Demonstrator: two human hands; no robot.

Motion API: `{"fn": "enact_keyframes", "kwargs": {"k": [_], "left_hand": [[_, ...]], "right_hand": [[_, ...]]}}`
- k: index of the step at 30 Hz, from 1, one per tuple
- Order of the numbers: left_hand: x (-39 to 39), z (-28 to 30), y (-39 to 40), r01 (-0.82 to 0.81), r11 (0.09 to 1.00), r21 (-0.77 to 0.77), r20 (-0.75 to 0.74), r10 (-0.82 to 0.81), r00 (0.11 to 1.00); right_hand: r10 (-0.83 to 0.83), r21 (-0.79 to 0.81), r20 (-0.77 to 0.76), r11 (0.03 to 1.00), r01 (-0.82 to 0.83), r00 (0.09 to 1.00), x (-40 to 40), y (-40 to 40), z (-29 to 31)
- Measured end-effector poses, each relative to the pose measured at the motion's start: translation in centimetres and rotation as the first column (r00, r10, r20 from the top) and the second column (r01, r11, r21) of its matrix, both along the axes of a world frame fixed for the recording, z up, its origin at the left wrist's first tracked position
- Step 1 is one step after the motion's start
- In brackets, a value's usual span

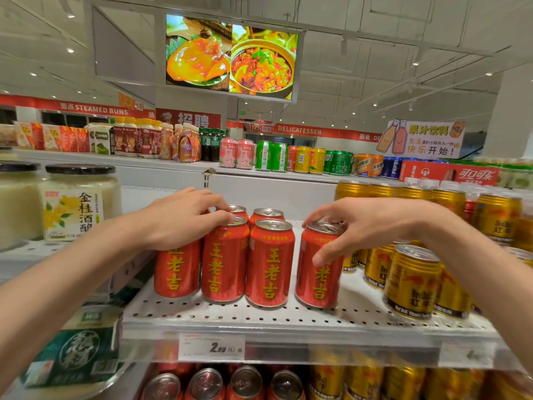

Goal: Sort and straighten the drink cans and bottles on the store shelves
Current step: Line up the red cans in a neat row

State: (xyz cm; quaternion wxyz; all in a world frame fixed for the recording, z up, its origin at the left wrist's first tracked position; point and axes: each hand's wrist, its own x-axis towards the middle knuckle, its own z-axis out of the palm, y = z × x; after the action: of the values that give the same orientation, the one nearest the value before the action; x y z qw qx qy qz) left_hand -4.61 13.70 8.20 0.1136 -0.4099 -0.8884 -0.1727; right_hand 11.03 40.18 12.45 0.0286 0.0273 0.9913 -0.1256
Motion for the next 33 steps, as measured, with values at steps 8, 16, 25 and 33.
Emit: {"fn": "enact_keyframes", "kwargs": {"k": [8, 16, 25, 33], "left_hand": [[0.3, 0.0, 0.0, -0.016, 1.0, -0.014, 0.003, 0.016, 1.0], [0.8, -0.9, -0.3, 0.033, 0.989, 0.142, -0.165, -0.01, 0.986], [2.6, -2.4, -1.6, 0.12, 0.987, 0.106, -0.331, -0.079, 0.94], [3.1, -3.8, -1.4, 0.091, 0.978, 0.186, -0.372, -0.016, 0.928]], "right_hand": [[0.009, -0.039, -0.113, 0.999, -0.014, 0.994, -0.3, -1.0, -1.5], [0.127, 0.063, -0.399, 0.992, -0.111, 0.908, 0.0, -4.1, -3.5], [0.075, 0.141, -0.535, 0.99, 0.001, 0.841, -0.9, -5.3, -5.9], [0.079, 0.125, -0.571, 0.992, -0.009, 0.817, -0.3, -5.4, -6.7]]}}
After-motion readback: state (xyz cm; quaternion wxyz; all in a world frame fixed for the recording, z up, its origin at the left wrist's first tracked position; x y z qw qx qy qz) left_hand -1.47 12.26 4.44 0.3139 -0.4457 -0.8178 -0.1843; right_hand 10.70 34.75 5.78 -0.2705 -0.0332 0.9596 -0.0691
